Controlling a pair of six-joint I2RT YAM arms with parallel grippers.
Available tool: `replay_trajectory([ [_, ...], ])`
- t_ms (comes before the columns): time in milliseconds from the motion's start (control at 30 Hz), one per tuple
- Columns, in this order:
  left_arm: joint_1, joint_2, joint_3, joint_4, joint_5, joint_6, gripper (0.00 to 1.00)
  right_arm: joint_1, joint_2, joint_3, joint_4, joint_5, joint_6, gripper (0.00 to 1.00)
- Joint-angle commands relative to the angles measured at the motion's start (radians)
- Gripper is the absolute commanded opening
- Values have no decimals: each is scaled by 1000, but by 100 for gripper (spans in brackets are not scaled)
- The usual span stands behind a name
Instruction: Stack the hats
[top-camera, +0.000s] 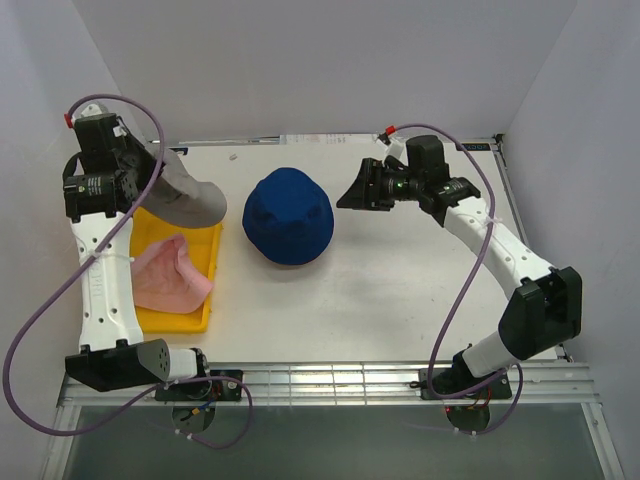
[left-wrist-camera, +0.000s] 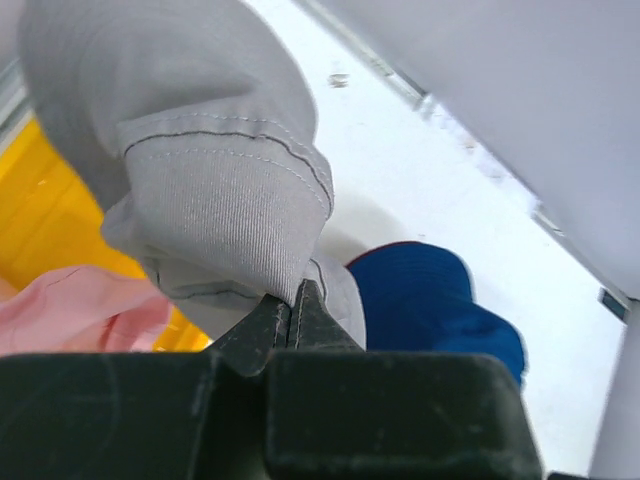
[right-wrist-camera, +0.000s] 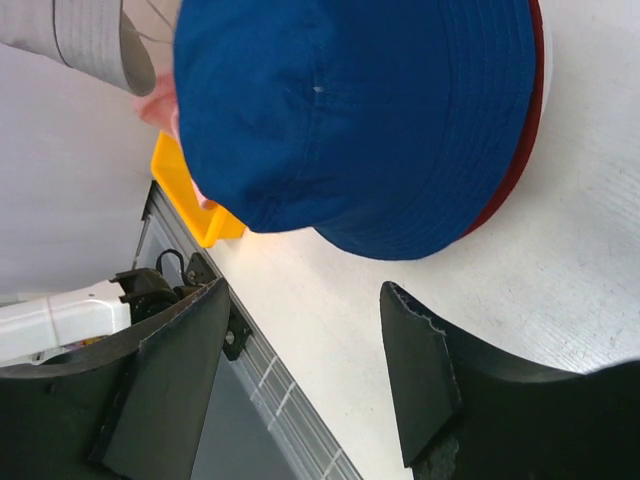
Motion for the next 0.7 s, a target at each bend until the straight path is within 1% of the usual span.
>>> replay_trajectory([
  [0,7,-35,81,50,161,-7,0,-1,13,111,24,-9,31,68],
  [33,7,-24,100,57,213,-15,0,1,18,127,30,-15,36,68],
  [133,7,11,173,88,305,-38,0,1,49,205,32,-34,59,69],
  [167,7,22,198,97,373,-45,0,1,65,223,43,-46,68,70],
  [267,7,50,206,145,502,-85,0,5,96,277,96,-75,119,72],
  [333,7,57,212,175,546,-107,0,13,112,308,128,-90,165,73],
  [400,4,62,195,211,609,-131,0,19,138,326,185,-103,200,74],
  [533,1,44,114,324,739,-166,0,62,199,419,224,-107,268,77],
  [567,-13,39,101,367,760,-170,0,74,220,435,228,-101,275,77],
  [667,-41,36,81,392,793,-163,0,122,269,492,237,-84,306,78],
])
